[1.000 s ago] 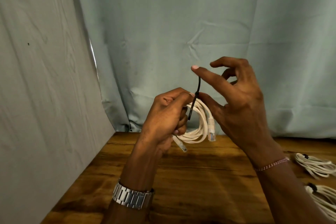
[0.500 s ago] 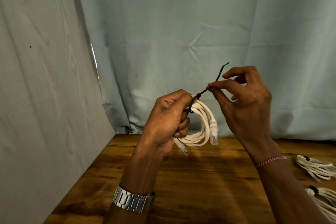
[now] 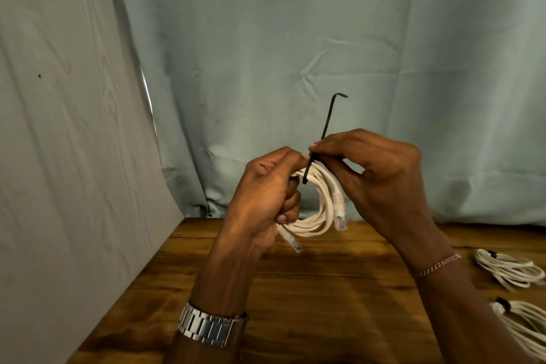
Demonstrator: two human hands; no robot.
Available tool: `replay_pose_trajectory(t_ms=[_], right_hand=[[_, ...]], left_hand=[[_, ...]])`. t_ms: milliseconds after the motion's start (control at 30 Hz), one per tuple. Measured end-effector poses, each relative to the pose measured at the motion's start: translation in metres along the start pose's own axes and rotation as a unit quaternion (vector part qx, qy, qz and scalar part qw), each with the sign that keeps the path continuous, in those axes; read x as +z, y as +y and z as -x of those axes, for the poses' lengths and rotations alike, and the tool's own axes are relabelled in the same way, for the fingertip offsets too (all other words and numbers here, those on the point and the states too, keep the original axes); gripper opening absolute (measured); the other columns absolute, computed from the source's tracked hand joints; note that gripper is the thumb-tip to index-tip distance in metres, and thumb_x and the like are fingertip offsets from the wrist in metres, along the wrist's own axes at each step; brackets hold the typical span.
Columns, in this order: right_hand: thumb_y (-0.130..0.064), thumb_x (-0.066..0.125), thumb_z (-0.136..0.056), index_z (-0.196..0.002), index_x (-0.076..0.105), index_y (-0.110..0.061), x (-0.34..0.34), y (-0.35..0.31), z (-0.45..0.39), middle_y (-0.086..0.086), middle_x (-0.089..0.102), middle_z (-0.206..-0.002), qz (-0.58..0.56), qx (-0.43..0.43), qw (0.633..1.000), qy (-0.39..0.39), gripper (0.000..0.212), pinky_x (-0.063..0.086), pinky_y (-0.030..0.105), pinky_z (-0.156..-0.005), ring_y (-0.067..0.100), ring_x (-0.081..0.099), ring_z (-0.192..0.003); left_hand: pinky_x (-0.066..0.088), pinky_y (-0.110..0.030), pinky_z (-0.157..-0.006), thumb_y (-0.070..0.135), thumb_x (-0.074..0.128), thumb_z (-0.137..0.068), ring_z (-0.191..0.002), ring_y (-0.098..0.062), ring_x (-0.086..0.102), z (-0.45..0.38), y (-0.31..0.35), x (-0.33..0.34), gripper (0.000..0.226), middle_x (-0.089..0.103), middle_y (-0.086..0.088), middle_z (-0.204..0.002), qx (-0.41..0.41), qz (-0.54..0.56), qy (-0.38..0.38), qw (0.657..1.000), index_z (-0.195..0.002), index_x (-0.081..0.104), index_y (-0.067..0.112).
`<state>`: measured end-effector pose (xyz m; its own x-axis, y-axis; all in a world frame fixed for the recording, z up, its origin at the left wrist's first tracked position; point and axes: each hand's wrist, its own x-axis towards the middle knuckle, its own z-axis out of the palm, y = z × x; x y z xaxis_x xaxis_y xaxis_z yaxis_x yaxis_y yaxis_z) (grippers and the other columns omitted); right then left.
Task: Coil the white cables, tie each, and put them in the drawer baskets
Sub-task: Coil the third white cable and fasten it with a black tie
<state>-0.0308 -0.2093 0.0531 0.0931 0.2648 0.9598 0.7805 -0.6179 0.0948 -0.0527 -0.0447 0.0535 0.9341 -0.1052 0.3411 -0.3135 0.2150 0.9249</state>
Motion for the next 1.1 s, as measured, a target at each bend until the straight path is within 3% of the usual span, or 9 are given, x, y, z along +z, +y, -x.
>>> replay_pose_trajectory(t_ms=[267,500,667,900,1033,1100], right_hand=[[-0.01,0.067,-0.094,-0.097,0.072,0.0,-0.003,0.013,0.004,0.009,0.075,-0.092,0.054,0.037,0.998,0.027,0.011,0.06,0.031,-0.074,0.02,0.072,-0.081],[-0.001,0.068,-0.092,-0.091,0.066,0.0,0.001,0.021,0.008,0.012,0.074,-0.09,0.082,0.085,0.991,0.058,0.003,0.059,0.04,-0.066,0.024,0.071,-0.078],[0.002,0.068,-0.09,-0.087,0.064,-0.002,0.011,0.021,0.011,0.01,0.075,-0.088,0.069,0.153,0.984,0.061,0.006,0.048,0.025,-0.064,0.023,0.07,-0.074],[-0.003,0.068,-0.094,-0.093,0.067,-0.004,0.008,0.019,0.008,0.006,0.076,-0.092,0.026,0.179,0.982,0.049,0.002,0.06,0.031,-0.07,0.018,0.073,-0.081],[-0.012,0.071,-0.093,-0.104,0.07,-0.009,0.0,0.008,0.002,0.003,0.075,-0.101,0.003,0.221,0.974,0.057,0.012,0.058,0.015,-0.065,0.002,0.071,-0.071],[-0.018,0.073,-0.092,-0.115,0.064,-0.01,-0.003,0.001,0.0,0.001,0.072,-0.113,0.009,0.248,0.966,0.064,0.027,0.058,0.015,-0.061,-0.002,0.07,-0.064]], left_hand=[[0.011,-0.024,-0.043,0.018,0.05,-0.099,-0.039,-0.011,0.013,0.001,0.0,0.005,0.042,0.019,0.003,-0.047,-0.025,0.043,-0.008,0.999,-0.059,0.065,0.02],[0.011,-0.021,-0.042,0.018,0.045,-0.102,-0.035,-0.009,0.014,0.003,-0.001,0.012,0.027,0.019,0.003,-0.046,-0.04,0.07,-0.051,0.995,-0.087,0.066,0.01],[0.01,-0.023,-0.042,0.019,0.045,-0.103,-0.036,-0.008,0.015,0.003,-0.005,0.019,0.023,0.021,0.004,-0.045,-0.061,0.068,-0.067,0.994,-0.093,0.063,0.011],[0.016,-0.02,-0.039,0.002,0.054,-0.098,-0.033,-0.005,0.02,0.0,-0.007,0.016,0.01,0.034,0.007,-0.043,-0.031,0.036,-0.075,0.996,-0.101,0.061,0.008],[0.015,-0.02,-0.04,0.002,0.057,-0.096,-0.034,-0.006,0.02,-0.001,-0.006,0.013,0.008,0.035,0.003,-0.046,0.0,0.059,-0.07,0.996,-0.1,0.063,0.007],[0.016,-0.019,-0.04,0.004,0.059,-0.095,-0.035,-0.006,0.02,-0.002,-0.006,0.011,0.007,0.034,0.002,-0.047,0.008,0.071,-0.058,0.996,-0.1,0.064,0.007]])
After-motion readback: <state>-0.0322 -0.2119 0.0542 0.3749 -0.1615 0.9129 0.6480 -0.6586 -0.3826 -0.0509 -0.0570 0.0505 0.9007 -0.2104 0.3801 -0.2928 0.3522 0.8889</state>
